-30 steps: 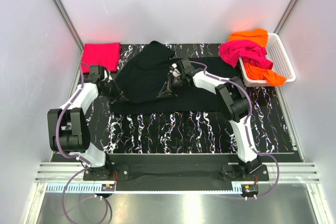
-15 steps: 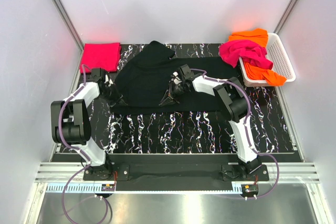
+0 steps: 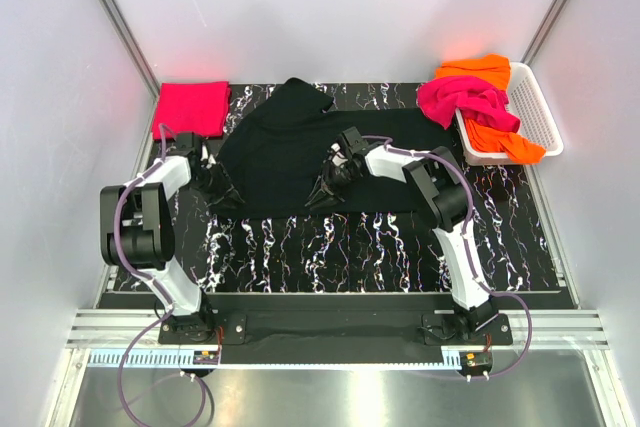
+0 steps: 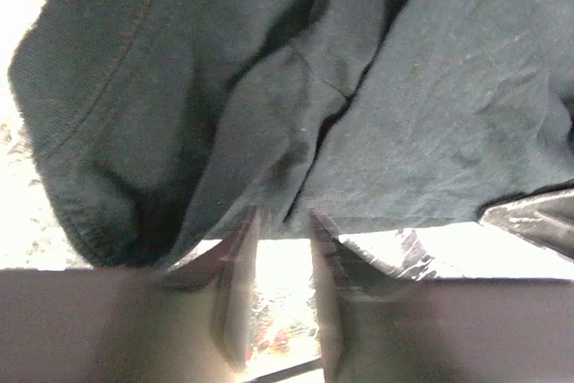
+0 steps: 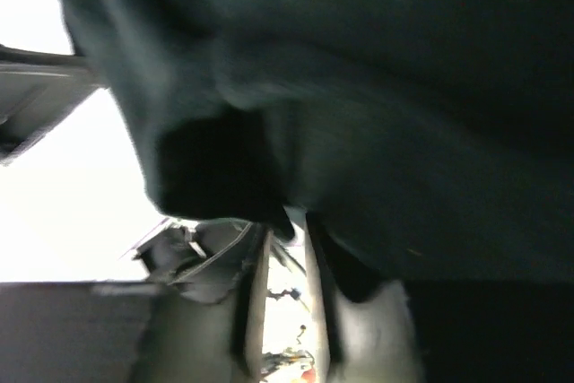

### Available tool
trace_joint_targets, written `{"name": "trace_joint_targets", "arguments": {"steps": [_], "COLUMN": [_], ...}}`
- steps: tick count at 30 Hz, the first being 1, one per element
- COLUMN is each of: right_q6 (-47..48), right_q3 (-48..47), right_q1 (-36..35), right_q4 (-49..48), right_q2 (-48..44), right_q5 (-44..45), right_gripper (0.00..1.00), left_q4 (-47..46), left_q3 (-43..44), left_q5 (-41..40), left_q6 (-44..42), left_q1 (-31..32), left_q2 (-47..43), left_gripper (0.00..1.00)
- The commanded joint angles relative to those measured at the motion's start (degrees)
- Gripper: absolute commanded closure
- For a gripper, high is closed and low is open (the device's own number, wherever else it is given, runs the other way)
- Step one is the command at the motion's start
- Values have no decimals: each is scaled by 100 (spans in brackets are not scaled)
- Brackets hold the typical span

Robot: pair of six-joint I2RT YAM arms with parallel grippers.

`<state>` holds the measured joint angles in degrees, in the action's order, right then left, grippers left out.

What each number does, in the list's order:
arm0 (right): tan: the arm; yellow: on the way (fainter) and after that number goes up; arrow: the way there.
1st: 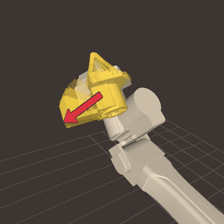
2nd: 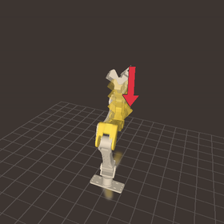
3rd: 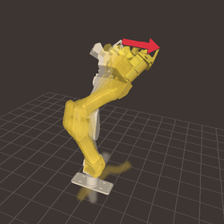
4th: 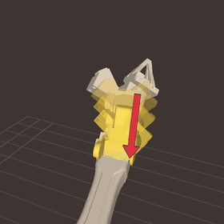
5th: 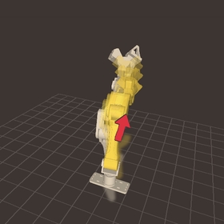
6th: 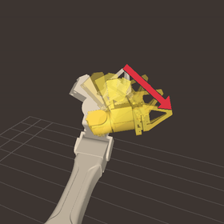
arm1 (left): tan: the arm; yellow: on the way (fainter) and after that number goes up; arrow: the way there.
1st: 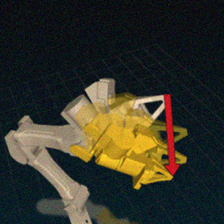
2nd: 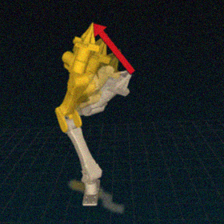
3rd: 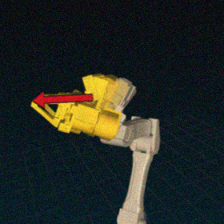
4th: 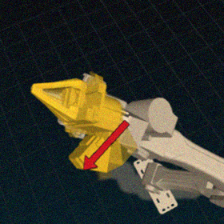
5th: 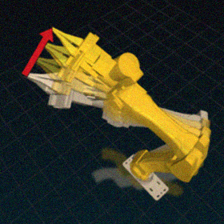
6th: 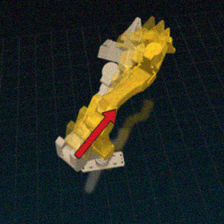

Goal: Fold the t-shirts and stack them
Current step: Fold the tshirt

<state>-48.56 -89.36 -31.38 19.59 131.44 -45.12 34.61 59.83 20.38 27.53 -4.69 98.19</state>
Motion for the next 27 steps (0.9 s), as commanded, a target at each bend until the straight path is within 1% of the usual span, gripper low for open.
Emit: {"name": "trace_joint_targets", "arguments": {"steps": [1,2,4,5,6,7,10,12,13,15,17,18,22,24,27], "right_q6": [530,679,1154,1303,1487,1533,1525,1420,1375,1183,981,936,883,883,988], "right_q3": [-151,-404,-765,-1158,-1328,-1556,-1786,-2102,-2225,-2515,-2718,-2753,-2771,-2683,-2306], "right_q1": [44,53,53,44,61,53,44,0,-18,-70,-88,-88,-44,17,236], "right_q4": [711,1078,1501,1904,2038,2109,2128,2092,2084,1970,1830,1768,1539,1504,1311], "right_q2": [-460,-592,-628,-602,-576,-558,-400,-137,-40,250,522,584,927,998,928], "right_q5": [362,451,696,794,864,926,822,664,489,338,145,118,153,197,486], "right_gripper": [70,61,58,57,57,57,58,61,67,71,79,82,91,93,97], "left_q4": [72,90,134,125,116,38,-182,-358,-515,-683,-868,-903,-1149,-1185,-1167], "left_q3": [204,282,362,467,529,590,836,995,1047,1144,1293,1338,1373,1382,1391], "left_q5": [-140,-148,-53,44,132,368,826,1055,1056,1125,1178,1187,1091,951,810], "left_q6": [-134,-160,-169,-169,-143,-134,15,199,244,393,516,551,622,614,534], "left_q1": [-50,-50,-50,-50,-41,-32,20,47,90,109,126,135,135,144,117], "left_q2": [-431,-511,-678,-687,-653,-539,-196,155,252,516,822,911,1325,1509,1624], "left_gripper": [61,58,56,56,56,58,62,67,67,69,69,70,71,71,71]}}
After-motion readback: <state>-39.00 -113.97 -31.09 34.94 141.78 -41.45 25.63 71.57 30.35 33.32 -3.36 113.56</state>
